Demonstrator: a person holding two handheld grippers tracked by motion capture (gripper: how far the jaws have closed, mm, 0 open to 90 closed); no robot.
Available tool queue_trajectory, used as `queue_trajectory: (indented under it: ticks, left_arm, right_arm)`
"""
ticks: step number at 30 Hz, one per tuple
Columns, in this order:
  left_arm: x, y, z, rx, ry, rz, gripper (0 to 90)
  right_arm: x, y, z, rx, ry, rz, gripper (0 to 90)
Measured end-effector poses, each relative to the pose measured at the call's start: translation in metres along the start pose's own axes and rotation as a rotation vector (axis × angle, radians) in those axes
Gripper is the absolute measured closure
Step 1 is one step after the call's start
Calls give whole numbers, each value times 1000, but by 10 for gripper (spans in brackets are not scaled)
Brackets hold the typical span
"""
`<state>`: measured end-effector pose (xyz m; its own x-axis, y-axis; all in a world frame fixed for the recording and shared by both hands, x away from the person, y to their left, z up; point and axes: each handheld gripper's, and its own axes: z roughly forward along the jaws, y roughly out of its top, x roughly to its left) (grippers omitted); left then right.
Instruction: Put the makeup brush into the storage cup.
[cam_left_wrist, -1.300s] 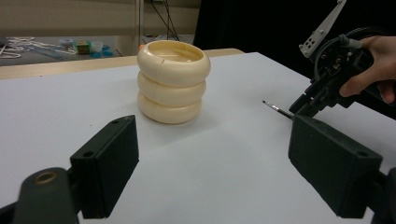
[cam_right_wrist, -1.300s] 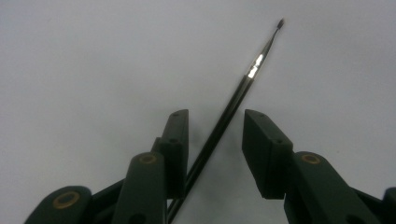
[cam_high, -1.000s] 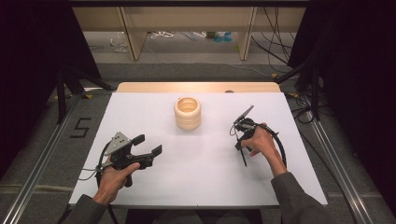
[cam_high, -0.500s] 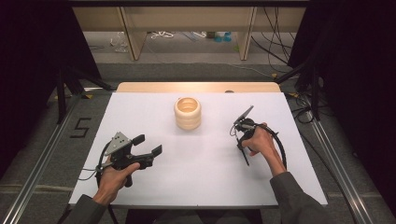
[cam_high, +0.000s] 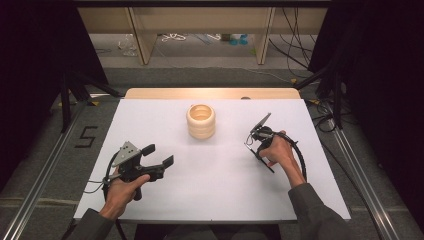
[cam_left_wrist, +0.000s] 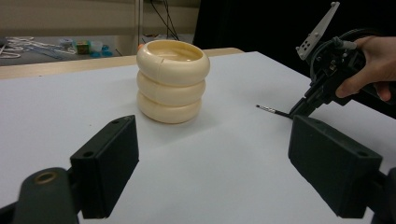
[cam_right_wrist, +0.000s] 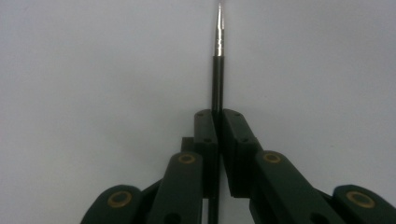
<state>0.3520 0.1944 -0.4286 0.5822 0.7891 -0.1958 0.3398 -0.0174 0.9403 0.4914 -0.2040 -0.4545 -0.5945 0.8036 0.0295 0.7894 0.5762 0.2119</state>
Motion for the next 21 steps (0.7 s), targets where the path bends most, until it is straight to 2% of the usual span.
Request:
queue_trajectory:
  ticks: [6, 7, 11, 13, 14, 15, 16, 18, 20, 21]
  left_arm:
    - [0, 0, 0, -6, -4, -2, 156]
    - [0, 0, 0, -2, 1, -2, 155]
    - [0, 0, 0, -4, 0, -4, 155]
    - [0, 1, 0, -4, 0, -4, 156]
    - [0, 1, 0, -4, 0, -4, 155]
    - [0, 1, 0, -3, 1, -3, 155]
    - [0, 1, 0, -3, 1, -3, 155]
    - [0, 1, 0, -4, 1, -3, 155]
    - [0, 1, -1, -4, 0, -2, 155]
    - [0, 1, -1, -2, 1, -2, 155]
  right_arm:
    - [1, 0, -1, 9, -3, -4, 855]
    - [2, 0, 0, -6, -6, -2, 856]
    - [0, -1, -2, 1, 12, -11, 856]
    - [-1, -1, -4, -38, 29, -7, 856]
    - [-1, -1, -4, -38, 29, -7, 856]
    - [-3, -1, -8, -68, 47, -39, 856]
    - [-3, -1, -8, -68, 47, -39, 856]
    - [-2, 0, -15, -122, 46, -42, 856]
    - [-3, 0, -18, -129, 54, -48, 856]
    - [-3, 1, -21, -134, 73, -44, 856]
